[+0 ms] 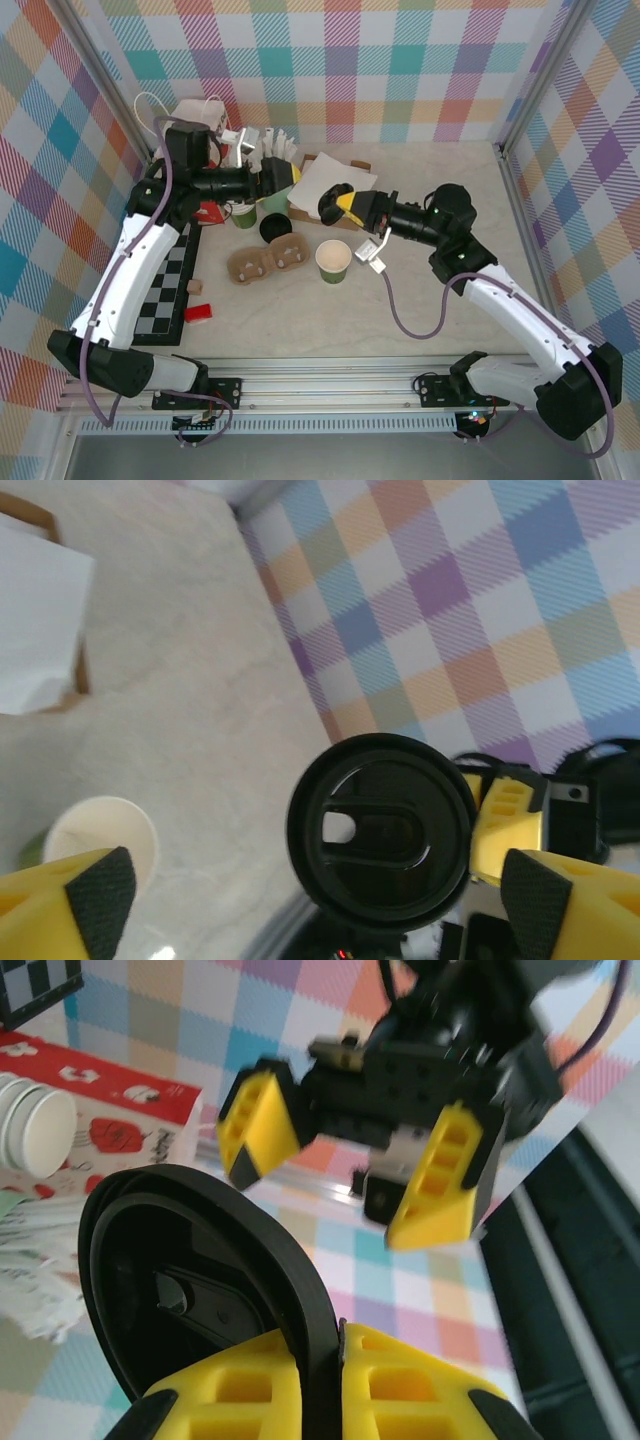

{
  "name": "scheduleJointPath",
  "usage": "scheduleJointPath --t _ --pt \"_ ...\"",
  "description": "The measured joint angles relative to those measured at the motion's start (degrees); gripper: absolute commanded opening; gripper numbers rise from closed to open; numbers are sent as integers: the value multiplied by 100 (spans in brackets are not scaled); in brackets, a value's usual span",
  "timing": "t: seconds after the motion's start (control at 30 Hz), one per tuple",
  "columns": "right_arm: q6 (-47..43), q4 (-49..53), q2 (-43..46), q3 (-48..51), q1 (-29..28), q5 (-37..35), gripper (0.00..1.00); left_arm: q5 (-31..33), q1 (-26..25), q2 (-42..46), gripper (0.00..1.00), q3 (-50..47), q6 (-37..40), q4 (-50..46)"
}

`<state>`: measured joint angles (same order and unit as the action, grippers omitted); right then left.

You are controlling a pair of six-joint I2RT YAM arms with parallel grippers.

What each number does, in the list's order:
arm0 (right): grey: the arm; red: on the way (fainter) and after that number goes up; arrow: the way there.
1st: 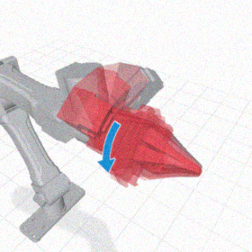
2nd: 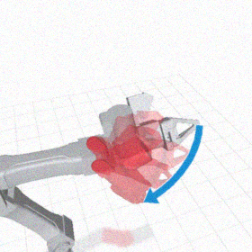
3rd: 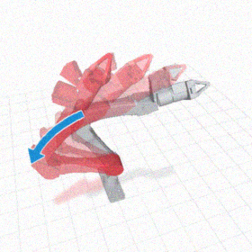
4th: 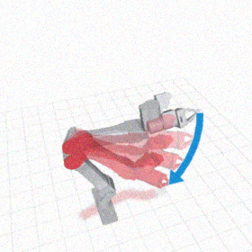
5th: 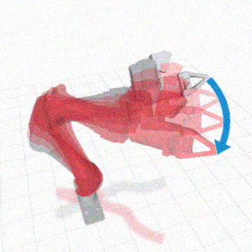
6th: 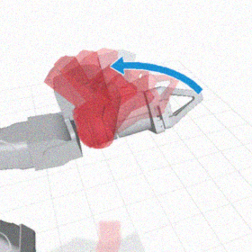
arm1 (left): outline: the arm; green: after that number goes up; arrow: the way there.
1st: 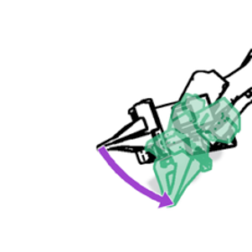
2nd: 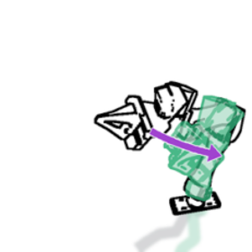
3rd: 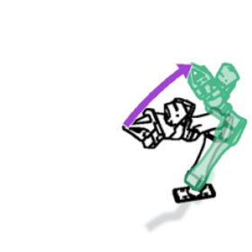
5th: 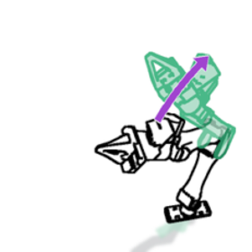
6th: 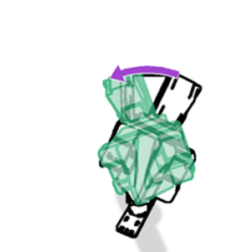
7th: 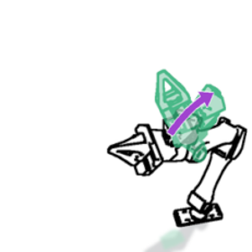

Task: Pack the takeout coffee

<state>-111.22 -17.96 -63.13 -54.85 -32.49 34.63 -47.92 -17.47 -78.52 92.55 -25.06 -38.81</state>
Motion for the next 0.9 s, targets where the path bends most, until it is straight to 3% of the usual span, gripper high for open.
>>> scheduleJointPath --t 0.4,0.9 --pt "-476 -15 245 0 -361 623 0 -1882 -44 -70 67 39 1606 -1032" --pt "-223 -299 -105 -157 -516 640 0 -1902 -389 -192 56 42 2479 -1526"
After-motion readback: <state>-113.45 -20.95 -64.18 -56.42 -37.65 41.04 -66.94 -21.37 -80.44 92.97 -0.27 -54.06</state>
